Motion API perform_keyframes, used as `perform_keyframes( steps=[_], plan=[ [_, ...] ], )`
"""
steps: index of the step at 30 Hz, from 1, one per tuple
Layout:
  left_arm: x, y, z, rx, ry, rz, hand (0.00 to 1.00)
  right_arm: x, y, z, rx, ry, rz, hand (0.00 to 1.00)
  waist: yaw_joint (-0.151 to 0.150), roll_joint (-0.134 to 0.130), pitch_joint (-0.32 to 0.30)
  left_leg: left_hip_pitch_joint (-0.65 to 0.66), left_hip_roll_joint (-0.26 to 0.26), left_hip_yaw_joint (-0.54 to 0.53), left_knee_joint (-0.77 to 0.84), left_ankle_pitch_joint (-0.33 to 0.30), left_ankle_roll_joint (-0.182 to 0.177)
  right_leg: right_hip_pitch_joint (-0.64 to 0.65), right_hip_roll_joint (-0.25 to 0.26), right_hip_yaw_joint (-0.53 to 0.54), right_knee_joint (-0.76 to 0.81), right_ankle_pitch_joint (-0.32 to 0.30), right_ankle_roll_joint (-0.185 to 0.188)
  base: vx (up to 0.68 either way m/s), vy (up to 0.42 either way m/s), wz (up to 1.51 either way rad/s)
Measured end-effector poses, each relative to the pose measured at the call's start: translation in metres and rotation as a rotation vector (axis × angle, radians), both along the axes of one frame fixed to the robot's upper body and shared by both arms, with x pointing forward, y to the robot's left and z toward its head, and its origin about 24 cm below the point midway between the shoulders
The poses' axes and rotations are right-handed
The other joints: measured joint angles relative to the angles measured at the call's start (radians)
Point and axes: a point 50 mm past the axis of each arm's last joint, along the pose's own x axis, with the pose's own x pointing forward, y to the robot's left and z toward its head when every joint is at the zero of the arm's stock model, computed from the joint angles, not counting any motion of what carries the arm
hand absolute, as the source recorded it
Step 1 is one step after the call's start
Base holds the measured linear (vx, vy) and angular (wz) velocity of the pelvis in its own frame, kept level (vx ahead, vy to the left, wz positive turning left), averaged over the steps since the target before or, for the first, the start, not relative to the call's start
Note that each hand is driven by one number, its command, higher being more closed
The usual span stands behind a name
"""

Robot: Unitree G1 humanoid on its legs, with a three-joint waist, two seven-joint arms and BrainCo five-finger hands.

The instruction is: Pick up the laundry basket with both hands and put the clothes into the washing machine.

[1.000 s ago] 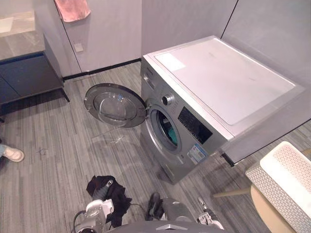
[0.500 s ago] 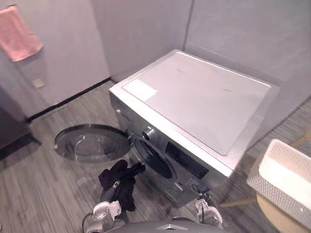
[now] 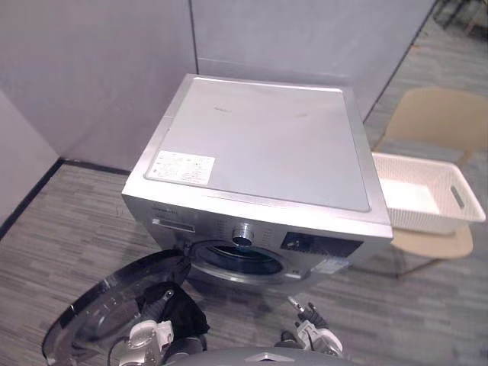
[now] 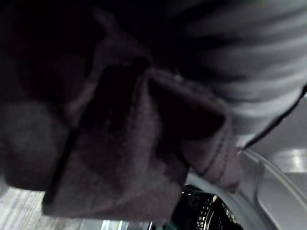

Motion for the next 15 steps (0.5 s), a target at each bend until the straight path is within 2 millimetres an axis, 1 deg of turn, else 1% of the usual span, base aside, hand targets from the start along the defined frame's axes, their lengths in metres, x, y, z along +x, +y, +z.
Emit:
perform_keyframes(
  steps=[1,2,3,4,5,6,7,8,9,10,11,12,13,14,15],
  plan=[
    [0.001,0.000,0.001,0.000,-0.008,0.001,1.00,0.001,0.000,0.000,-0.003,-0.003,0.004,0.00,0.000,0.002,0.001,0.003,0.008,0.043,-0.006,0.003,0.008,-0.022,0.003,-0.035,-0.011,0.044,-0.012,-0.04,0.130,-0.86],
    [0.002,0.000,0.001,-0.002,-0.012,0.005,1.00,0.002,0.000,0.001,-0.004,-0.005,0.005,0.00,-0.002,0.004,0.002,0.003,0.019,0.065,-0.009,0.005,0.013,-0.033,0.009,-0.072,-0.010,0.059,-0.023,-0.05,0.047,-0.79],
    [0.002,-0.001,0.001,-0.006,-0.016,0.007,1.00,0.004,0.000,0.001,-0.004,-0.010,0.009,0.00,0.000,0.018,0.011,0.003,0.040,0.090,-0.017,0.008,0.018,-0.055,0.016,-0.167,0.015,0.060,-0.050,-0.06,-0.015,-0.63],
    [0.003,0.001,0.002,-0.008,-0.020,0.018,1.00,0.008,0.000,0.003,-0.004,-0.019,0.012,0.00,0.000,0.022,0.017,0.007,0.061,0.115,-0.024,0.009,0.019,-0.086,0.016,-0.302,0.094,0.024,-0.091,-0.07,-0.042,-0.79],
    [0.001,0.002,0.001,-0.012,-0.019,0.034,1.00,0.011,0.001,0.004,-0.005,-0.026,0.015,0.00,0.002,0.020,0.018,0.023,0.076,0.143,-0.037,0.014,0.013,-0.102,0.008,-0.464,0.180,-0.027,-0.129,-0.08,-0.097,-0.93],
    [-0.006,0.001,-0.001,-0.019,-0.005,0.045,1.00,0.011,0.000,0.004,-0.008,-0.026,0.020,0.00,0.004,0.019,0.019,0.050,0.090,0.173,-0.048,0.017,0.007,-0.080,-0.001,-0.628,0.222,-0.072,-0.149,-0.07,-0.133,-1.11],
    [-0.009,0.003,-0.002,-0.026,0.002,0.060,1.00,0.013,0.002,0.005,-0.016,-0.031,0.048,0.00,0.009,0.006,0.027,0.070,0.088,0.201,-0.054,0.016,-0.005,-0.059,-0.009,-0.715,0.197,-0.091,-0.141,-0.06,-0.151,-0.95],
    [-0.010,0.002,-0.002,-0.032,0.003,0.066,1.00,0.015,0.002,0.006,-0.022,-0.038,0.060,0.00,0.009,-0.006,0.028,0.071,0.088,0.204,-0.049,0.014,-0.008,-0.057,-0.007,-0.714,0.187,-0.098,-0.130,-0.07,-0.159,-0.63],
    [-0.009,-0.002,-0.002,-0.046,0.000,0.068,1.00,0.016,0.002,0.006,-0.036,-0.038,0.085,0.00,0.000,-0.005,0.040,0.063,0.087,0.207,-0.045,0.018,-0.017,-0.061,-0.007,-0.704,0.183,-0.112,-0.111,-0.08,-0.143,-0.18],
    [-0.005,-0.006,-0.001,-0.059,-0.012,0.065,1.00,0.016,0.002,0.007,-0.051,-0.035,0.115,0.00,-0.005,-0.003,0.049,0.052,0.087,0.203,-0.034,0.021,-0.022,-0.065,-0.006,-0.695,0.182,-0.128,-0.101,-0.11,-0.178,0.00],
    [0.003,-0.011,0.002,-0.073,-0.036,0.059,1.00,0.018,-0.003,0.009,-0.070,-0.046,0.128,0.00,-0.010,-0.002,0.085,0.036,0.097,0.185,-0.005,0.012,-0.039,-0.065,0.009,-0.691,0.189,-0.138,-0.094,-0.16,-0.173,0.16],
    [0.010,-0.014,0.004,-0.080,-0.051,0.052,1.00,0.020,-0.005,0.012,-0.078,-0.060,0.131,0.00,-0.012,0.004,0.106,0.015,0.112,0.155,0.032,-0.004,-0.055,-0.064,0.016,-0.714,0.194,-0.163,-0.095,-0.17,-0.159,0.24],
    [0.013,-0.015,0.005,-0.081,-0.059,0.049,1.00,0.019,-0.006,0.012,-0.079,-0.061,0.128,0.00,-0.014,0.005,0.113,-0.001,0.116,0.129,0.049,-0.009,-0.059,-0.065,0.019,-0.727,0.202,-0.172,-0.101,-0.19,-0.140,0.45],
    [0.022,-0.015,0.009,-0.078,-0.087,0.043,1.00,0.016,-0.012,0.012,-0.092,-0.062,0.134,0.00,-0.020,0.001,0.128,-0.044,0.124,0.086,0.086,-0.013,-0.068,-0.083,0.020,-0.754,0.233,-0.190,-0.110,-0.19,-0.134,0.61],
    [0.030,-0.013,0.015,-0.073,-0.130,0.038,1.00,0.018,-0.014,0.015,-0.100,-0.083,0.161,0.00,-0.025,-0.004,0.138,-0.099,0.133,0.049,0.137,-0.021,-0.078,-0.128,0.015,-0.775,0.291,-0.215,-0.123,-0.17,-0.135,0.58]
  ],
)
